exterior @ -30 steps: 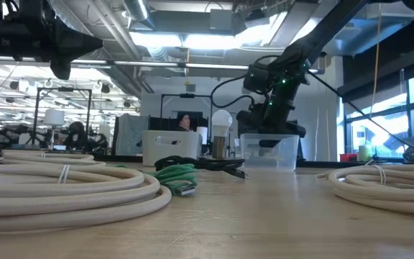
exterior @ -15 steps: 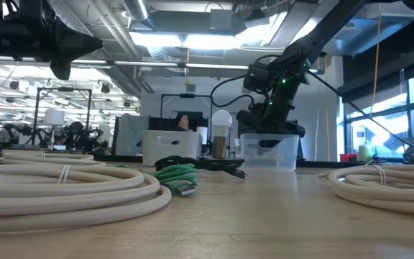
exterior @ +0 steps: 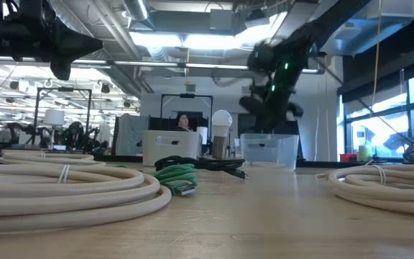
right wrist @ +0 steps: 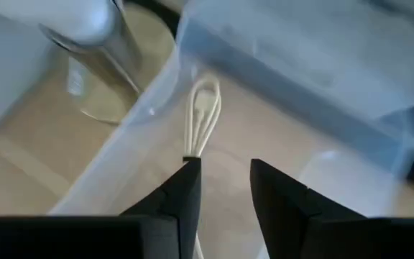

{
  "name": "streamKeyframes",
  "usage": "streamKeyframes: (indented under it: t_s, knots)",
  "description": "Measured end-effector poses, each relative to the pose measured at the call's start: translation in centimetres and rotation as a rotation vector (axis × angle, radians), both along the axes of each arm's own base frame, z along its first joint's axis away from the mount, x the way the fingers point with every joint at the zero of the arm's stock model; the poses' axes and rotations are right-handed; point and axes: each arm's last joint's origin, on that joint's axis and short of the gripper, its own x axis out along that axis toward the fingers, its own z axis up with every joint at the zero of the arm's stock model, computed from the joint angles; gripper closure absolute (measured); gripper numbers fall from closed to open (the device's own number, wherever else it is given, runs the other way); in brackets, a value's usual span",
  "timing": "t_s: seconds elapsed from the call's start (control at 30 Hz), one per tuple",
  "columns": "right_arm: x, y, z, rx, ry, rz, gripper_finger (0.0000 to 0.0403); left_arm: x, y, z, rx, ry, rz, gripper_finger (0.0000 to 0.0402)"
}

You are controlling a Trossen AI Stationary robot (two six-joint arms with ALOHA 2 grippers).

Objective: Pick & Place USB Port
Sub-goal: Put the red charger cable into the transparent bin

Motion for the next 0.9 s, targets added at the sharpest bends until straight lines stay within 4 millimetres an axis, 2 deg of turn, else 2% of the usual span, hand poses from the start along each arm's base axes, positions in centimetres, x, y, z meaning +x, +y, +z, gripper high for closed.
streamKeyframes:
  t_s: [0.13, 0.23, 0.3, 0.4, 0.5, 0.63, 0.77, 0.9]
  knots:
    - [-1.0, 2.5, 4.1, -0.07, -0.04, 0.07, 0.0293, 0.0, 0.0, -0.1, 0.001, 0.007, -0.01, 0.0398]
    - [-2.1, 5.3, 6.9, -0.07, -0.078, 0.143, 0.0301, 0.1, -0.1, -0.1, 0.004, 0.013, -0.033, 0.0398]
    - [-3.1, 7.6, 8.3, -0.014, -0.102, 0.219, 0.0305, 0.1, -0.1, -0.2, 0.004, 0.02, -0.043, 0.0397]
    - [-4.7, 11.1, 9.6, 0.16, -0.126, 0.33, 0.0308, 0.1, -0.2, -0.2, 0.003, 0.023, -0.057, 0.0398]
    - [-6.1, 14.5, 10.0, 0.337, -0.099, 0.361, 0.0308, 0.1, -0.2, -0.2, 0.003, 0.024, -0.057, 0.0397]
    - [-7.5, 19.0, 9.8, 0.462, -0.005, 0.346, 0.0308, 0.1, -0.2, -0.2, 0.002, 0.023, -0.057, 0.0397]
    - [-8.3, 22.9, 8.7, 0.483, 0.033, 0.313, 0.0308, 0.1, -0.2, -0.2, -0.017, 0.016, -0.06, 0.0398]
    - [-9.3, 25.7, 6.5, 0.452, 0.054, 0.242, 0.0308, 0.1, -0.2, -0.2, -0.019, 0.016, -0.06, 0.0398]
